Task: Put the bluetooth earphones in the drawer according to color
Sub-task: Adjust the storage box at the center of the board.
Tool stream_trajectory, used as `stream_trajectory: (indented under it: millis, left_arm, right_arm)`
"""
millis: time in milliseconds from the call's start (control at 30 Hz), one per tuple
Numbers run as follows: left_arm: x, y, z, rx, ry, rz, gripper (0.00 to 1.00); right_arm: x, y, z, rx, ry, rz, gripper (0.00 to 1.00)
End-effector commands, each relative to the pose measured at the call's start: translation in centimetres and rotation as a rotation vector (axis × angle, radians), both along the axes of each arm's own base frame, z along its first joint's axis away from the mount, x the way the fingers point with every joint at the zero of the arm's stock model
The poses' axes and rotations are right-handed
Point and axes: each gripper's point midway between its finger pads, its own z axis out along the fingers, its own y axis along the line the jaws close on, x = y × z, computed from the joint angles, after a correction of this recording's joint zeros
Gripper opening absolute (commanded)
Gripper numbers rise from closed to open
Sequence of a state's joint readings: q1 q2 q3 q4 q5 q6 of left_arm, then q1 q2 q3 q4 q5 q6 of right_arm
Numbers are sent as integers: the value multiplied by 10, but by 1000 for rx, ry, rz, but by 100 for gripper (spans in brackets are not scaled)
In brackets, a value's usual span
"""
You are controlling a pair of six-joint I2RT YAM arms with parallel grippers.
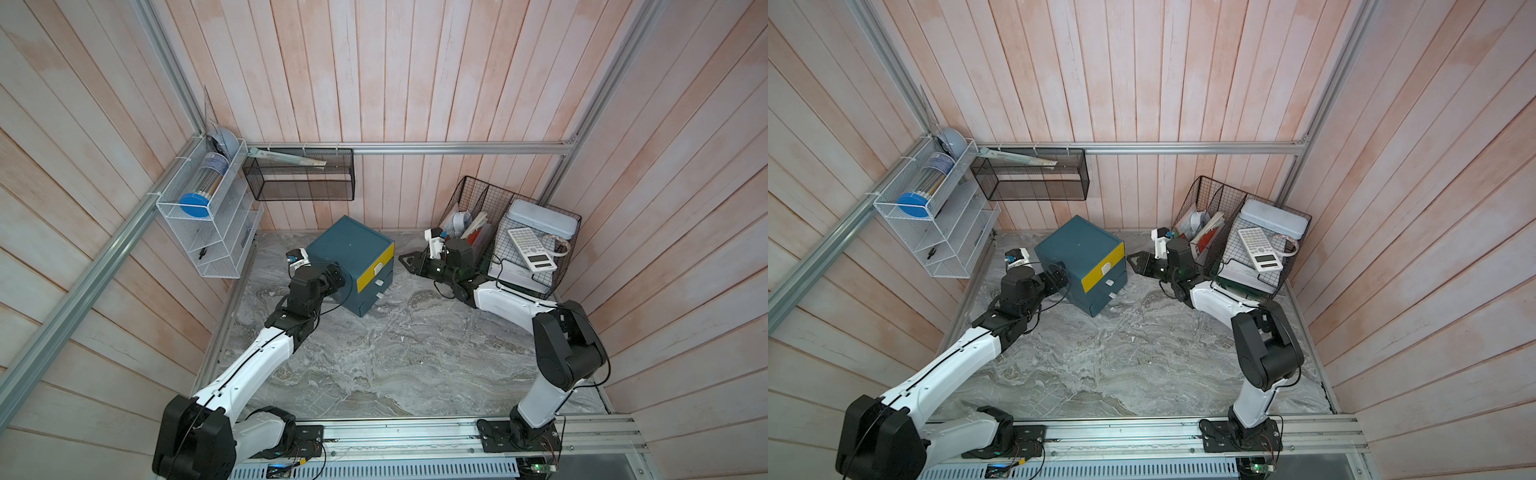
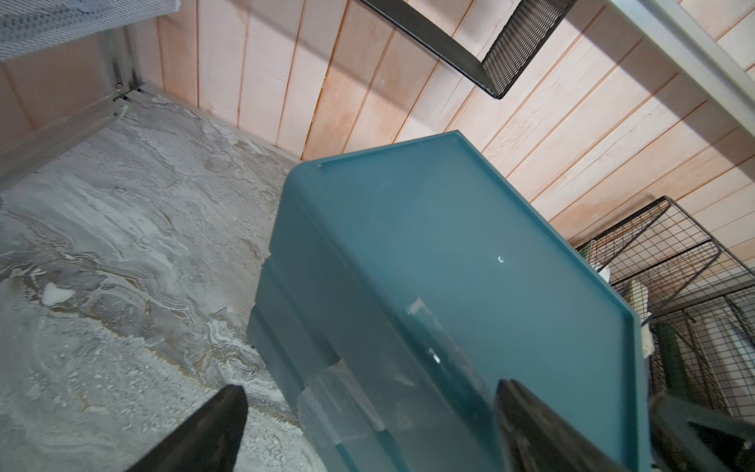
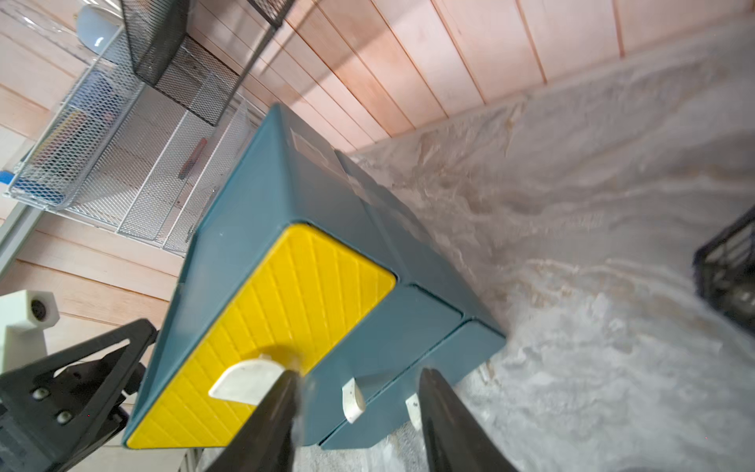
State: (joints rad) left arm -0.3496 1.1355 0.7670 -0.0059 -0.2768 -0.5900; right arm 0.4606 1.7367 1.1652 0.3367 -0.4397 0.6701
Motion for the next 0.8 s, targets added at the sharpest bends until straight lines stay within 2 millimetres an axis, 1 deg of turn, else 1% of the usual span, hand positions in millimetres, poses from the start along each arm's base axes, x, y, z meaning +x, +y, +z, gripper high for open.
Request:
stream_trajectory:
  millis: [0, 33, 133, 267, 400, 533, 633, 767]
  left_arm:
    - [-10, 8, 16, -3, -80, 24, 100]
    - [-13, 10, 21, -11, -101, 30, 100]
    - [-18, 17, 28, -20, -127, 57, 100]
    - [-17, 16, 26, -52, -114, 51, 100]
    - [-14, 12, 21, -93, -100, 30, 100]
    - [-13, 15, 18, -116, -94, 27, 100]
    - [-13, 16, 19, -144, -99, 17, 100]
    - [-12, 18, 20, -178, -109, 2, 100]
  right_arm:
    - [7, -4, 13, -42, -42, 16, 63]
    - [11, -2, 20, -46, -56, 33, 66]
    - [27, 3, 30, -90, -68, 71, 73]
    - [43, 15, 40, -127, -84, 136, 80]
    - [59, 29, 39, -163, -73, 197, 82]
    - [76, 43, 35, -190, -56, 246, 82]
    - [76, 58, 29, -212, -37, 309, 82]
    - [61, 81, 17, -272, -22, 396, 81]
